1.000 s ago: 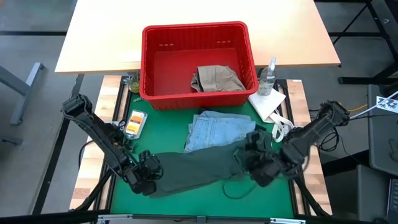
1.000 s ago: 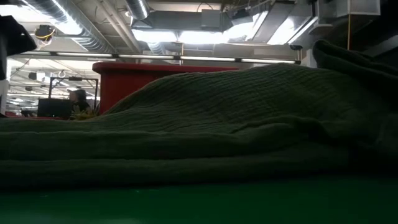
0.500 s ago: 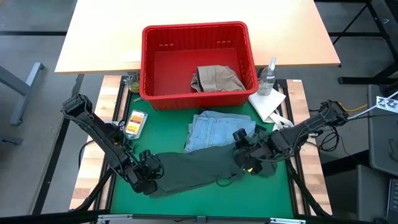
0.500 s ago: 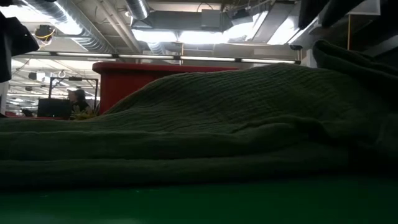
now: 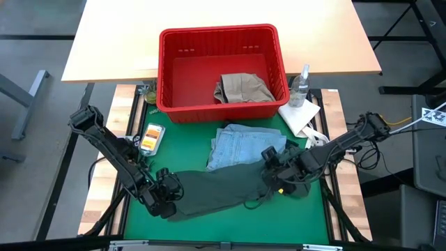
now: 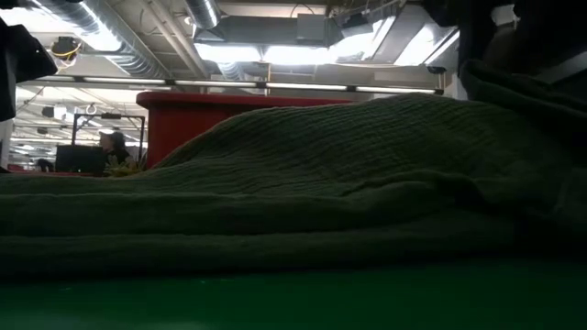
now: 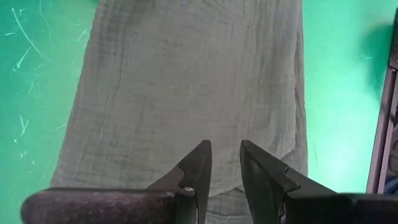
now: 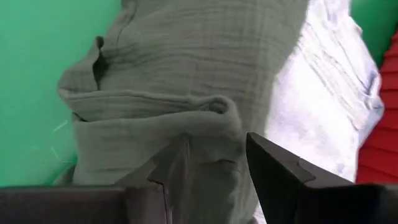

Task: Fold laundry
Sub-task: Fold the green shirt

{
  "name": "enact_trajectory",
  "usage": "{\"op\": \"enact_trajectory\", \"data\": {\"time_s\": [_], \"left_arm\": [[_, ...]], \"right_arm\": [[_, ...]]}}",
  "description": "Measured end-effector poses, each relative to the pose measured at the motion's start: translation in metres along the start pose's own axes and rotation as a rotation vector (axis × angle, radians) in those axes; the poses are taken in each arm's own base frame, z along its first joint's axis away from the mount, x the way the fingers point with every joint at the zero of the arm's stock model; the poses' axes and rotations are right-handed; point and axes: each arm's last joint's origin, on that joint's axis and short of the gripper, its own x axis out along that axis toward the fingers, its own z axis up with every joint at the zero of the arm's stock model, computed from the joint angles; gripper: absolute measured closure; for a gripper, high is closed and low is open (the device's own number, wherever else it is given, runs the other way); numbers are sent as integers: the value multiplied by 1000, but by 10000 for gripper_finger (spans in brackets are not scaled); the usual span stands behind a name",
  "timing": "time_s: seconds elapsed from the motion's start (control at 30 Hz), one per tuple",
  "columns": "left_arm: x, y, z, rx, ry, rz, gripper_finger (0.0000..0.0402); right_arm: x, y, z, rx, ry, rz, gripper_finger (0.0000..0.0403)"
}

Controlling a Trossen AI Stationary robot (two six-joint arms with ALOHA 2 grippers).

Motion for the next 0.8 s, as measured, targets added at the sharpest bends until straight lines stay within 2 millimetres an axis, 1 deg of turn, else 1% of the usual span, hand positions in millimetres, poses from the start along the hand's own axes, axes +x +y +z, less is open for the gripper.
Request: {"op": "enact_trajectory", "data": {"time_s": [0.13, 0.23, 0.3, 0.47, 0.5, 0.53, 0.7, 0.8], "left_arm": [[0, 0, 0, 0, 0, 0, 321], [0, 0, 0, 0, 0, 0, 321], [0, 0, 0, 0, 0, 0, 321], [0, 0, 0, -2, 0, 0, 321], [0, 0, 0, -2, 0, 0, 321], [0, 0, 0, -2, 0, 0, 321], [0, 0, 0, -2, 0, 0, 321], [0, 0, 0, -2, 0, 0, 321]], "right_arm": [[6, 2, -2, -12, 1, 6, 243], [6, 3, -1, -29, -6, 5, 262], [6, 3, -1, -29, -6, 5, 288], [6, 4, -2, -32, -9, 54, 381], [6, 5, -2, -32, -10, 73, 391], [6, 6, -2, -32, -10, 96, 394], [5, 10, -8, 17, 43, 217, 376], [4, 13, -15, 49, 111, 304, 387]]}}
